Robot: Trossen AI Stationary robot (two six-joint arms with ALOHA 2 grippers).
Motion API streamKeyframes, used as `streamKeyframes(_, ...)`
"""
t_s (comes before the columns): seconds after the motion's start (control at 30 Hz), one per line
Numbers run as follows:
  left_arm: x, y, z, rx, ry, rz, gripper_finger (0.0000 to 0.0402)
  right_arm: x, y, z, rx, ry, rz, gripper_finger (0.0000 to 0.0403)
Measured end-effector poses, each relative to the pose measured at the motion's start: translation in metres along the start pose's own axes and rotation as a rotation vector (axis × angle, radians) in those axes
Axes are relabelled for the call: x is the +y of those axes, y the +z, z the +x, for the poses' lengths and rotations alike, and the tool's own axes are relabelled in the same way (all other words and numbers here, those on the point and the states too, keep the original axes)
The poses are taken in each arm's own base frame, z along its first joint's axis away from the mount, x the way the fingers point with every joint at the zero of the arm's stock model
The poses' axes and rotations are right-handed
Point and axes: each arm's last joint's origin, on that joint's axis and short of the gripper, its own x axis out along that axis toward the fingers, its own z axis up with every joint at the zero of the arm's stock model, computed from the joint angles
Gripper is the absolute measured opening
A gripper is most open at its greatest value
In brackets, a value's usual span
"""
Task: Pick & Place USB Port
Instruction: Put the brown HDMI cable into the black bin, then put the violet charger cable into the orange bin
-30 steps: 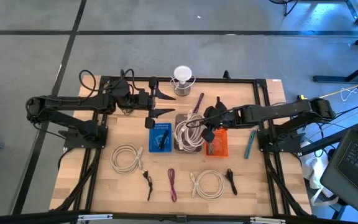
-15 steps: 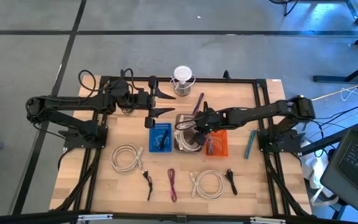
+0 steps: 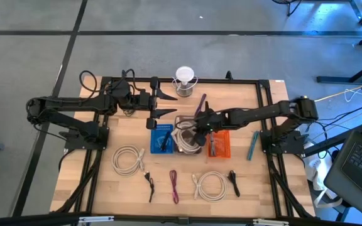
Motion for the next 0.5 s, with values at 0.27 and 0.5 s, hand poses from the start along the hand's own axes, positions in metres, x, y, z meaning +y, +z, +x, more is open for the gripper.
streamKeyframes(0.27, -0.001, -0.002, 0.0, 0.022, -0.007, -0.007, 0.0166, -0.002, 0.013, -0.046, -0.119, -0.037, -0.005, 0.0159)
streamKeyframes(0.5, -0.002, -0.007, 0.0, 0.076, -0.02, -0.026, 0.0161, -0.016, 0.003, -0.096, -0.093, -0.193, 0.102, 0.0162)
